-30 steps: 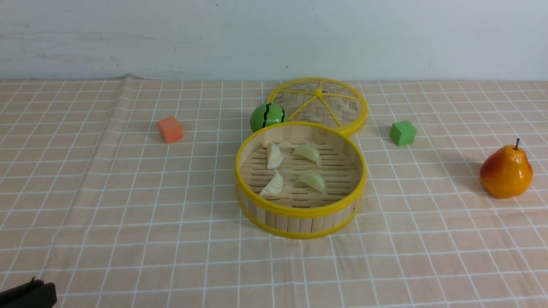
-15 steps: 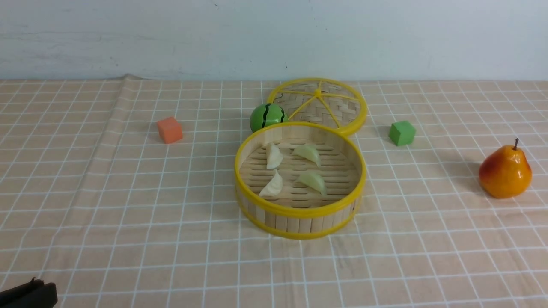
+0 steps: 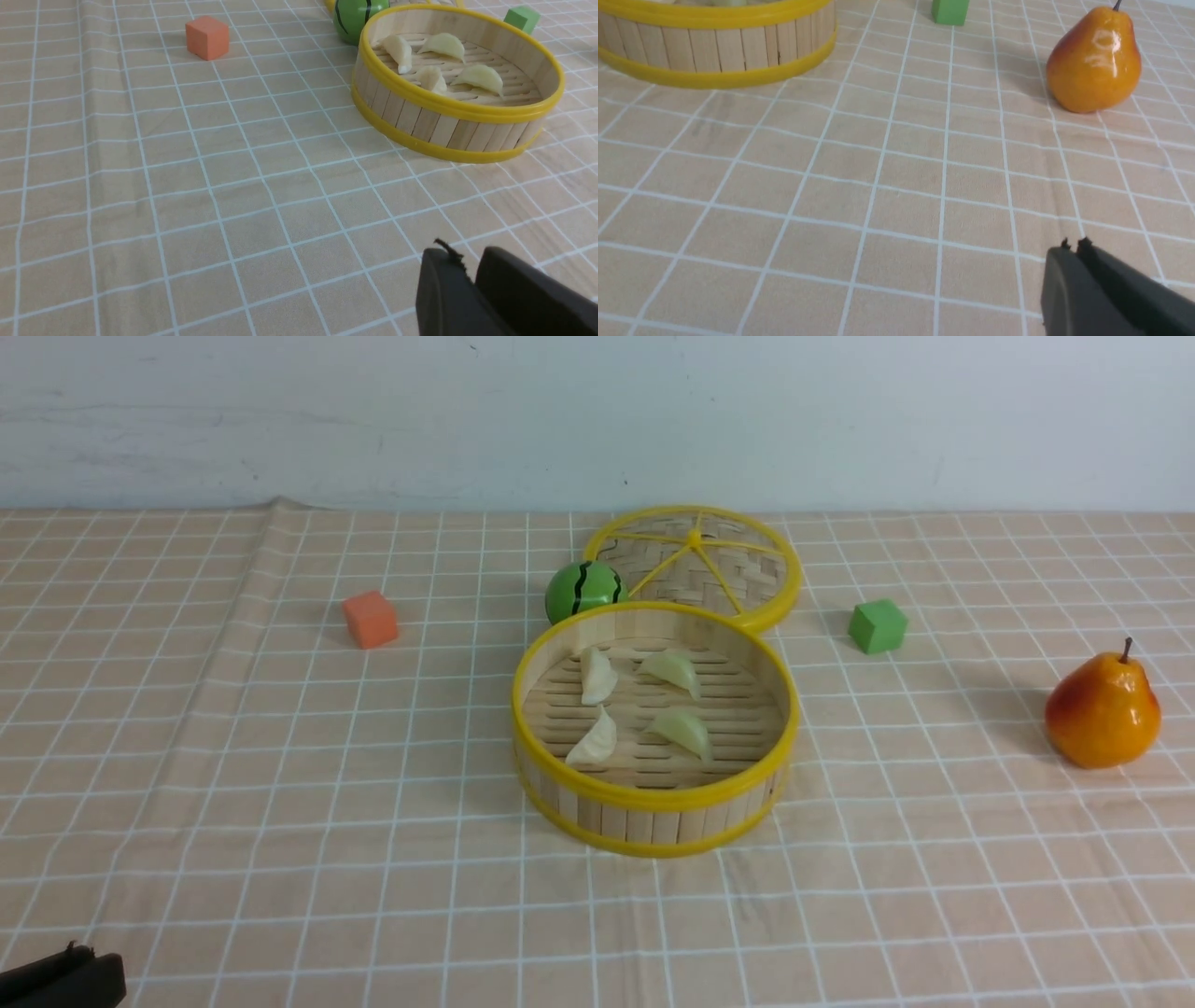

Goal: Put the dumplings into the steamer on the table with the brown tablecloth.

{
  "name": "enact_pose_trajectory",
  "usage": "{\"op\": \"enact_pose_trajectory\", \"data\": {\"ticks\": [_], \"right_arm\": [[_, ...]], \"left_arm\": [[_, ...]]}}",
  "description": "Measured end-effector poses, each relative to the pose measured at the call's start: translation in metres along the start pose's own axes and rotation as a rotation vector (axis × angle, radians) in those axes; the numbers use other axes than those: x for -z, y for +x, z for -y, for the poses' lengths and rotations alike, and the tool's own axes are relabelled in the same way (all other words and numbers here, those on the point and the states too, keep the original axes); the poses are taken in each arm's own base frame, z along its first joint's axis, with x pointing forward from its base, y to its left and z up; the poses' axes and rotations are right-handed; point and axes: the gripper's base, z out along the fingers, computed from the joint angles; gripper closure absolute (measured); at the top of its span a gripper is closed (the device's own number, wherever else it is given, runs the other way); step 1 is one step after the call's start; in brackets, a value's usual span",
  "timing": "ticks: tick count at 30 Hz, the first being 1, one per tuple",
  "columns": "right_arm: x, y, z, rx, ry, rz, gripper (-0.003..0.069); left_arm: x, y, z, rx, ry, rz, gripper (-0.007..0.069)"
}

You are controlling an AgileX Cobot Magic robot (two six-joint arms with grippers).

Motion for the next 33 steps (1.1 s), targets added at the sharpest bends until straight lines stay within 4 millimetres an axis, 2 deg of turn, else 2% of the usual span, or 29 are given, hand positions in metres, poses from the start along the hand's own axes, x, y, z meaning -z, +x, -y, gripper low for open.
{"op": "enact_pose_trajectory", "data": {"ticks": [24, 30, 33], "right_arm": [[0.000, 0.000, 0.000, 0.001, 0.000, -0.004, 0.0609], [0.000, 0.000, 0.000, 0.002, 0.000, -0.004, 0.0605], [0.000, 0.000, 0.000, 0.004, 0.000, -0.004, 0.0601]], "left_arm": [[0.000, 0.001, 0.000, 0.000, 0.000, 0.000, 0.0501], [0.003, 0.014, -0.006, 0.039, -0.043, 0.026, 0.0498], [0.005, 0.024, -0.009, 0.171, -0.053, 0.138, 0.0498]]}}
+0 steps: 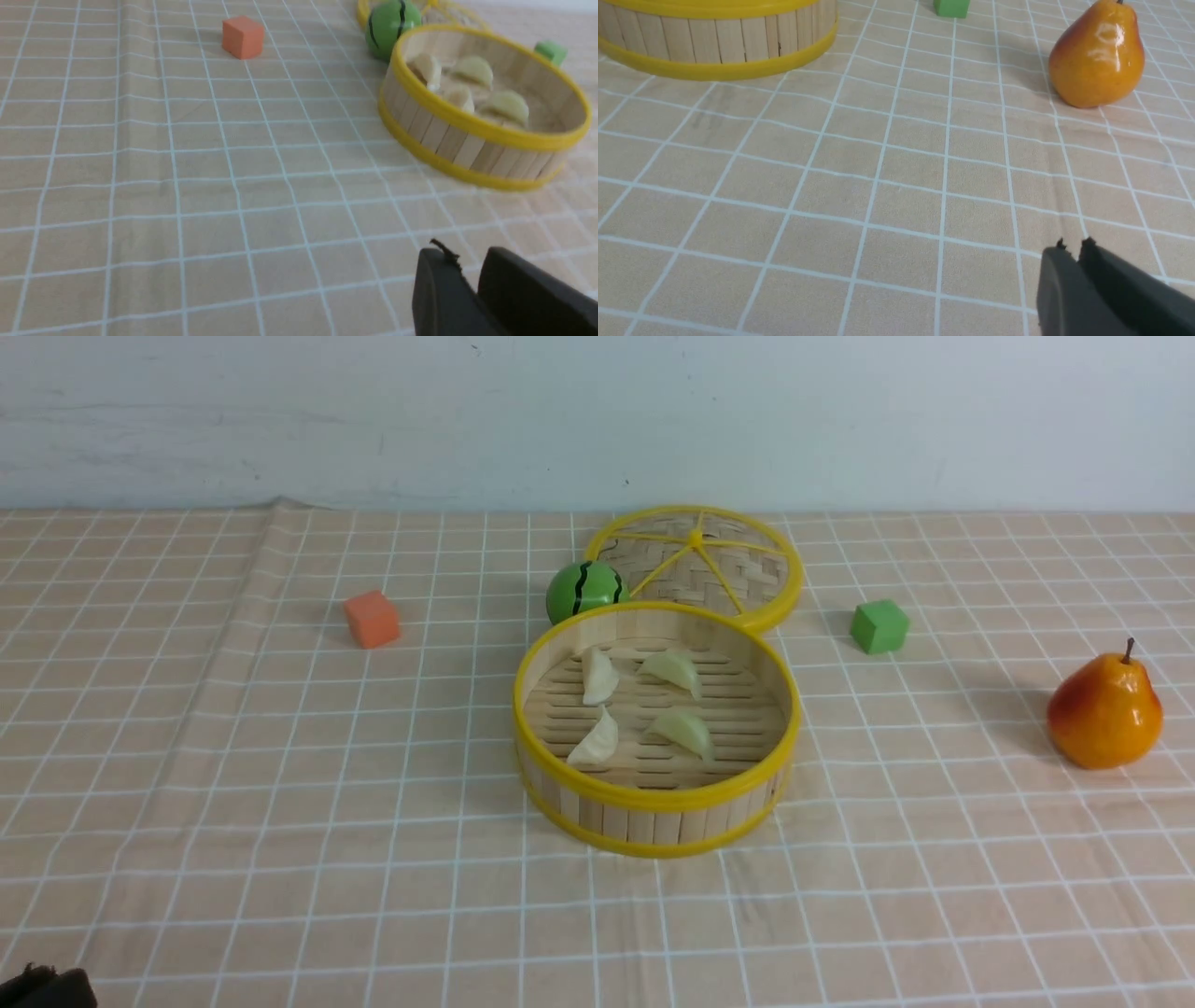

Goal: Put the dumplings into the steamer on the table with the brown tablecloth.

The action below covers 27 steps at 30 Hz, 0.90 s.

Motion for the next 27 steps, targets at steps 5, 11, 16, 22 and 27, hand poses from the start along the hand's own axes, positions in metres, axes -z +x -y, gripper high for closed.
{"op": "enact_pose_trajectory", "data": {"ticks": [5, 11, 16, 22, 27], "right_arm": [[0.000, 0.000, 0.000, 0.000, 0.000, 0.000, 0.0592], [0.000, 0.000, 0.000, 0.006, 0.001, 0.000, 0.0583], [0.000, 0.000, 0.000, 0.006, 0.001, 0.000, 0.0575], [0.000, 0.000, 0.000, 0.006, 0.001, 0.000, 0.0566], [0.000, 0.000, 0.000, 0.006, 0.001, 0.000, 0.0561]], "left_arm": [[0.001, 0.015, -0.009, 0.059, -0.022, 0.297, 0.0538], [-0.001, 0.029, -0.017, 0.015, -0.136, 0.184, 0.0638], [-0.002, 0.049, -0.023, 0.037, -0.191, -0.021, 0.0638], [-0.002, 0.054, -0.023, 0.026, -0.199, -0.070, 0.0638], [-0.002, 0.054, -0.023, 0.024, -0.199, -0.070, 0.0638]]}}
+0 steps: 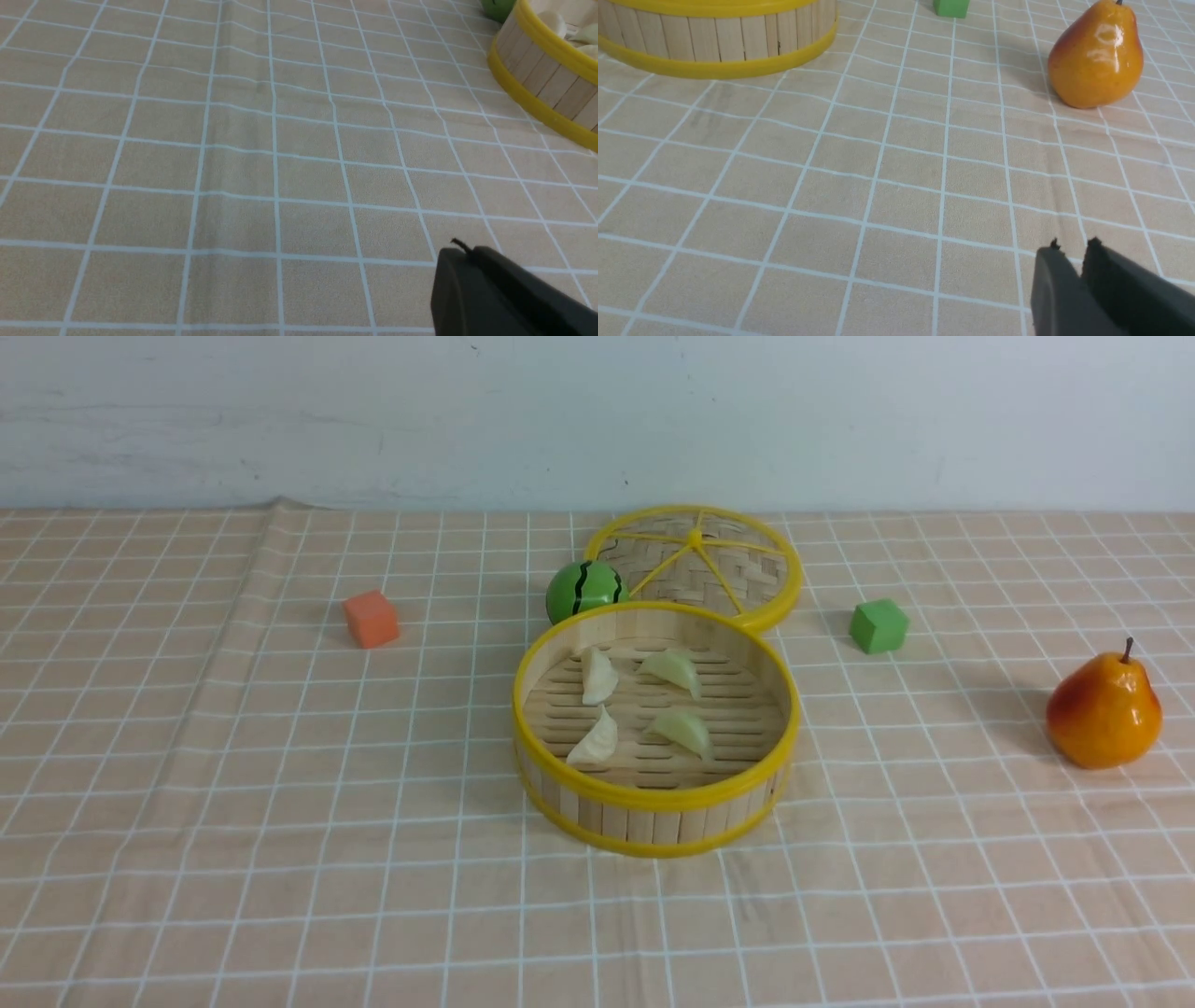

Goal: Put the dumplings into the steamer on the table with the brown tablecloth.

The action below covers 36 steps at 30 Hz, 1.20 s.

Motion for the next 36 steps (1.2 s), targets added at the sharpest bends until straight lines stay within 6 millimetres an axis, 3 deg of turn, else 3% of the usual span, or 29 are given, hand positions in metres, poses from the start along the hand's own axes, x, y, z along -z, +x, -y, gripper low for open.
{"op": "enact_pose_trajectory", "data": {"ticks": [36], "right_arm": [[0.0000, 0.0000, 0.0000, 0.001, 0.000, 0.000, 0.0522]], "left_arm": [[0.0000, 0.0001, 0.0002, 0.005, 0.002, -0.001, 0.0638]]}}
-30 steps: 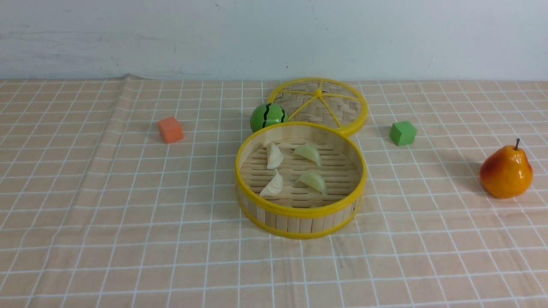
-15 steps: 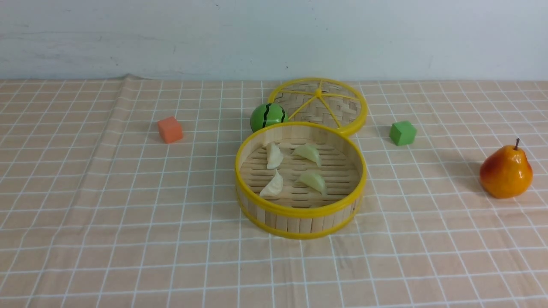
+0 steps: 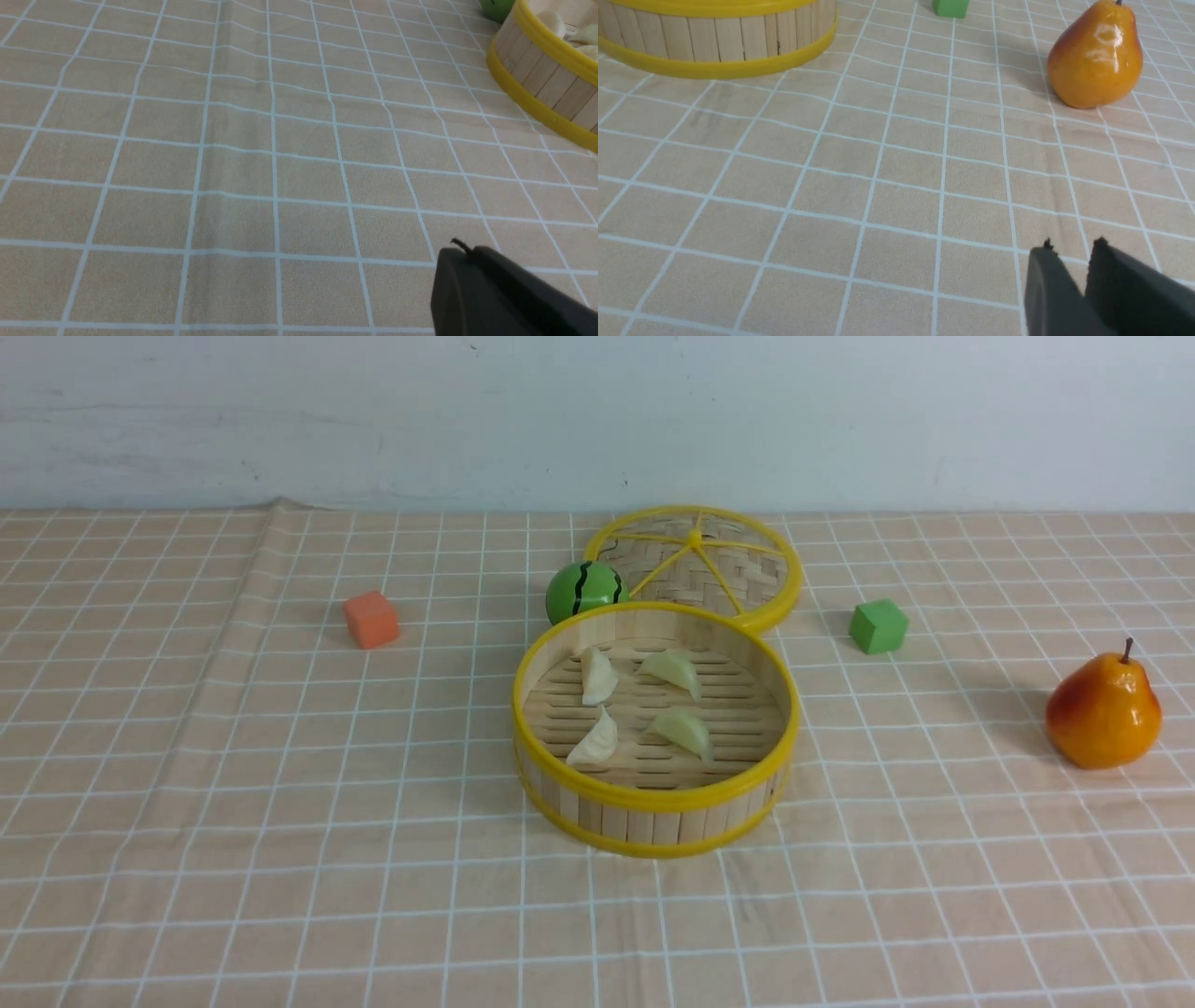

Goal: Put the dumplings into the steamer on the table with the brown tablecloth.

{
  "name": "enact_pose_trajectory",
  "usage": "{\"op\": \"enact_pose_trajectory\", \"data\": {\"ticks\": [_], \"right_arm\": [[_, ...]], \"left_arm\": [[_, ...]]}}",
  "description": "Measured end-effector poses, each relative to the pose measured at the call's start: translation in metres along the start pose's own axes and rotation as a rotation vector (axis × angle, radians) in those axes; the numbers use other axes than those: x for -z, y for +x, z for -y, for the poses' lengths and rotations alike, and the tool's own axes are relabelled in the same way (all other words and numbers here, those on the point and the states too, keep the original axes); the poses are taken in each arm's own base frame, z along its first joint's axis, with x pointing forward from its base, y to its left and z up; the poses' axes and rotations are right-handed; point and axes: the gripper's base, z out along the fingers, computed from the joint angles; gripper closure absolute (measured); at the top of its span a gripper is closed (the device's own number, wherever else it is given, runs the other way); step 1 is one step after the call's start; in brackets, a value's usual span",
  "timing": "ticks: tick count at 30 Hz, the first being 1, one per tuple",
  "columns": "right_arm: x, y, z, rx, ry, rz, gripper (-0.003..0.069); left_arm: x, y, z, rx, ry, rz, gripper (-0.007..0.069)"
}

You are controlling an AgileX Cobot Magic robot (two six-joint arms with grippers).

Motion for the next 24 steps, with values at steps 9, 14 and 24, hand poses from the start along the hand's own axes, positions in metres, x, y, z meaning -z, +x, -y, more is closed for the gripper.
{"op": "enact_pose_trajectory", "data": {"ticks": [9, 14, 24], "right_arm": [[0.0000, 0.0000, 0.0000, 0.000, 0.000, 0.000, 0.0514], [0.0000, 0.0000, 0.0000, 0.000, 0.000, 0.000, 0.0508], [0.0000, 0.0000, 0.0000, 0.000, 0.000, 0.000, 0.0501]], "left_arm": [[0.0000, 0.0000, 0.0000, 0.000, 0.000, 0.000, 0.0638], [0.0000, 0.0000, 0.0000, 0.000, 0.000, 0.000, 0.0637], [0.0000, 0.0000, 0.0000, 0.000, 0.000, 0.000, 0.0636]]}}
